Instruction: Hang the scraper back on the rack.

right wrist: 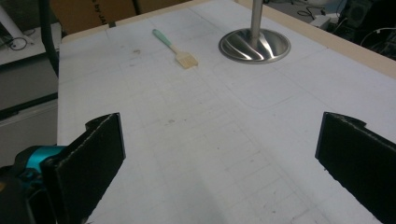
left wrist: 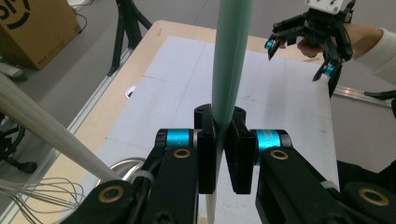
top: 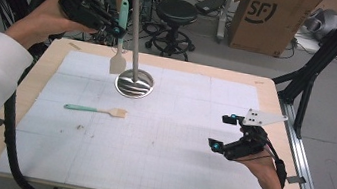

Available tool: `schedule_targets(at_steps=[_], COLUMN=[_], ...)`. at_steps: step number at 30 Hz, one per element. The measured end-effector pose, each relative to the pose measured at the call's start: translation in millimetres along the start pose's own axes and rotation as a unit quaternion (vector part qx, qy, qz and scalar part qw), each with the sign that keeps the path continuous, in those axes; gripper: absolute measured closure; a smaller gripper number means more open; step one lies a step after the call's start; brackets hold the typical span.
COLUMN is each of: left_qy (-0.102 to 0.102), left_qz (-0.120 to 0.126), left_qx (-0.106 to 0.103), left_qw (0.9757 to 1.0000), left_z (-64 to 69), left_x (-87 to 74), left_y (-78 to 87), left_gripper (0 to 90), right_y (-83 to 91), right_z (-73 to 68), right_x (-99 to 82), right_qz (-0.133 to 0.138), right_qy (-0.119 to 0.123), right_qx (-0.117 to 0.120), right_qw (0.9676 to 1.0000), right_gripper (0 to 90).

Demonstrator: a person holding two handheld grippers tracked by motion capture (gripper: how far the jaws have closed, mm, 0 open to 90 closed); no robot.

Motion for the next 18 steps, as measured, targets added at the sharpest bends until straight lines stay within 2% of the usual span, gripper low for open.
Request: schedule_targets(at_steps=[5,6,10,12,14,18], left_qy=[0.002,0.003,0.003,0.011,0.010,0.023], left_qz=[0.000,0.000,-0.009,-0.004,-0.006,-0.006], left_qx=[0.006,0.007,0.013,0.007,0.011,0.012], left_qw=[1.0000,1.0000,0.9999,0.9999,0.9999,0.9997], left_z=[-8.3,-10.3,-17.3,-20.5,-23.8,-31.7], left_x=[2.9,3.3,7.0,8.8,10.1,12.8], left_y=[0.6,0.4,-0.5,-1.3,-3.0,-5.7], left_gripper=[83.7,83.7,83.8,83.7,83.8,83.7], right_y=[0.0,-0.1,-2.8,-5.6,-7.6,-10.9], right_z=[1.5,0.9,-1.3,-2.1,-3.2,-6.5], right_x=[-5.3,-6.7,-11.6,-14.8,-17.7,-21.9], right_qz=[0.003,0.007,0.015,0.012,0.011,0.011], right_qy=[-0.001,-0.007,-0.002,-0.004,-0.002,0.003], right_qx=[-0.001,0.007,0.018,0.017,0.019,0.019], right_qw=[1.0000,0.9999,0.9997,0.9998,0.9997,0.9998], right_gripper=[0.2,0.2,0.2,0.2,0.2,0.2])
Point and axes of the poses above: each handheld gripper's, and its own axes: y roughly backward along the jaws, x roughly out of its top, z roughly to its right, the point moved 1 cm from there along -y, roughly forward along the jaws, and after that the axes turned 6 degrees about y, right-handed, at the moved point
